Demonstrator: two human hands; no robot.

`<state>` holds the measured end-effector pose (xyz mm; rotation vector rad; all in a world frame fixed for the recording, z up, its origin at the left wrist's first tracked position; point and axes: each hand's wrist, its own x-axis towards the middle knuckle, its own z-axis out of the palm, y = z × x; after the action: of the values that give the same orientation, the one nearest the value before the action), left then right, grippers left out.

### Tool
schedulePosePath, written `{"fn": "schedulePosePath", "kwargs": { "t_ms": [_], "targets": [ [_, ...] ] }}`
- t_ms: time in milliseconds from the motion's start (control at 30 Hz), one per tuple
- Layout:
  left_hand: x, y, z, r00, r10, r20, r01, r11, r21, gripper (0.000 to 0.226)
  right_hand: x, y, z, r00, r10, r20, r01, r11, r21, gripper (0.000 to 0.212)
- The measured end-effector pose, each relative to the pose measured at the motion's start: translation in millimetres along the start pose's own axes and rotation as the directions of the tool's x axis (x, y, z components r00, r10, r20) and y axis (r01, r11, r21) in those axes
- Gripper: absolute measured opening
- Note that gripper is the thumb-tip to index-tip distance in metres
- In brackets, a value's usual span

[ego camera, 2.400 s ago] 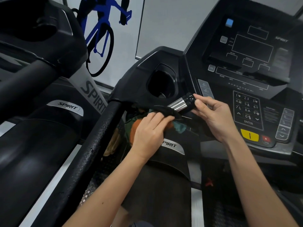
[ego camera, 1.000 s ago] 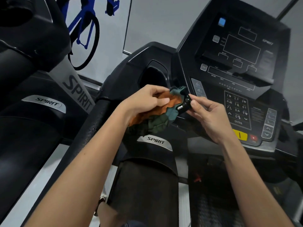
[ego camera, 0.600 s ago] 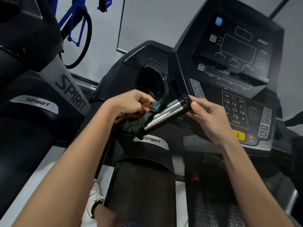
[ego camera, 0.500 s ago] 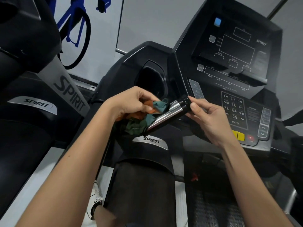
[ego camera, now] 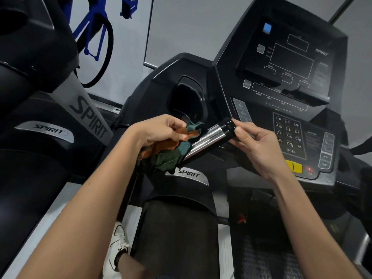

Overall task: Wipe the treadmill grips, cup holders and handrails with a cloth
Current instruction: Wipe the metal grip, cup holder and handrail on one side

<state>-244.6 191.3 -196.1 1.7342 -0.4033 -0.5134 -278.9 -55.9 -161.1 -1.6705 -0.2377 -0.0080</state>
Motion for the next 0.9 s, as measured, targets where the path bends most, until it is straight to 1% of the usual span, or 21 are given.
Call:
{"fn": "schedulePosePath", "kwargs": {
  "t_ms": [67,133,167,233,267,333,367,400,467,500,567,600,633,733,800,900],
  "targets": [
    [-6.4,11.1,5.5,0.996,0.074,-0.053,-0.072,0.996,0.043,0.039,0.7,1.0,-0.1,1.0,-0.002,-0.002,0.002,1.0,-0.003,0.079],
    [-7.2,25.6,26.4,0.979,0.166,-0.115,-0.17,0.985,-0.025,0.023,1.5,2.2,0.2,1.0,-0.003,-0.007,0.003,1.0,0.007,0.075],
    [-5.1,29.0,38.9,0.965,0.215,-0.152,-0.22,0.975,-0.015,0.028,2.2,2.9,0.6,1.0,-0.005,-0.006,0.005,1.0,0.01,0.072],
    [-5.1,24.9,59.7,0.935,0.305,-0.18,-0.287,0.95,0.121,0.058,3.1,4.0,1.1,1.0,-0.009,0.003,0.009,1.0,0.013,0.066],
    [-7.2,17.9,64.3,0.93,0.323,-0.175,-0.294,0.94,0.171,0.066,3.5,4.4,0.6,1.0,-0.008,0.004,0.008,1.0,0.015,0.064],
    [-18.1,2.5,62.3,0.933,0.321,-0.163,-0.284,0.935,0.215,0.074,4.2,4.9,-1.0,1.0,0.005,-0.01,-0.005,1.0,0.029,0.064],
    [-25.4,-4.5,59.6,0.925,0.334,-0.183,-0.292,0.93,0.221,0.074,4.1,4.8,-1.0,1.0,0.012,-0.015,-0.012,0.999,0.042,0.066],
    [-31.4,-8.9,57.4,0.903,0.358,-0.236,-0.307,0.925,0.224,0.07,4.1,5.2,-0.7,1.0,0.014,-0.019,-0.013,0.999,0.053,0.067],
    [-39.9,-13.6,58.4,0.822,0.409,-0.395,-0.354,0.912,0.209,0.054,3.6,5.8,0.3,1.0,0.011,-0.021,-0.009,0.997,0.078,0.069],
    [-43.3,-13.5,60.4,0.784,0.426,-0.451,-0.366,0.905,0.217,0.045,3.3,5.8,0.8,1.0,0.011,-0.02,-0.009,0.996,0.085,0.069],
    [-44.6,-14.0,64.3,0.732,0.448,-0.514,-0.359,0.894,0.268,0.032,2.9,5.9,1.5,1.0,0.006,-0.015,-0.004,0.997,0.082,0.071],
    [-42.8,-12.6,65.7,0.718,0.462,-0.521,-0.345,0.886,0.31,0.032,2.9,5.9,1.9,1.0,0.004,-0.014,-0.003,0.997,0.08,0.072],
    [-39.5,-9.3,67.5,0.714,0.482,-0.508,-0.329,0.871,0.365,0.036,2.9,5.8,2.3,1.0,0.006,-0.015,-0.005,0.997,0.079,0.072],
    [-20.8,-2.2,80.6,0.722,0.556,-0.412,-0.284,0.781,0.556,0.062,2.8,5.4,2.7,1.0,-0.001,-0.019,0.002,0.999,0.052,0.066],
    [-14.3,-2.7,87.7,0.698,0.584,-0.414,-0.275,0.753,0.598,0.068,2.5,4.5,3.3,1.0,-0.001,-0.015,0.001,1.0,0.03,0.062],
    [-20.8,-16.0,81.9,0.651,0.625,-0.431,-0.356,0.753,0.554,0.059,1.4,2.8,3.5,1.0,0.018,-0.023,-0.017,0.999,0.052,0.054]
  ]
}}
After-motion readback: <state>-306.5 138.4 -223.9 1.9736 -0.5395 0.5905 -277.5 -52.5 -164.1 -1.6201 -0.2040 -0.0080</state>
